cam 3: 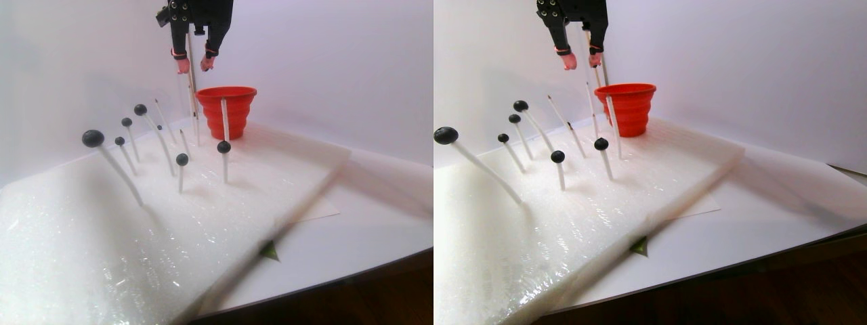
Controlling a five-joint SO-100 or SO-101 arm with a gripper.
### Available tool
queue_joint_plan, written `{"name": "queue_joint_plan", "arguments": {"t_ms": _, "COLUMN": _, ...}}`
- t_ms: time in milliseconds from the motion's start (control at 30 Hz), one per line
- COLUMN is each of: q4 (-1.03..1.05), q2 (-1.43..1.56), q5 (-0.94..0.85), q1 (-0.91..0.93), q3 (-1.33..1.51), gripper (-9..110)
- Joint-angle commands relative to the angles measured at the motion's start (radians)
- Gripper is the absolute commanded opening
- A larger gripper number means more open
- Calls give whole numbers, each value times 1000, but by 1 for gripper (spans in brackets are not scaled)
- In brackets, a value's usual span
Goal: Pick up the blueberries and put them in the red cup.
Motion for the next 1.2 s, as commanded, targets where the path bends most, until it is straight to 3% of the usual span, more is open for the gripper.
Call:
{"name": "queue_joint_plan", "arguments": {"t_ms": 0, "q4": 18, "q2": 144, "q5": -8, "q1": -21, "q3": -14, "gripper": 16}}
{"name": "queue_joint_plan", "arguments": {"t_ms": 1167, "q4": 216, "q2": 351, "q5": 3, "q1": -127, "q3": 130, "gripper": 16}}
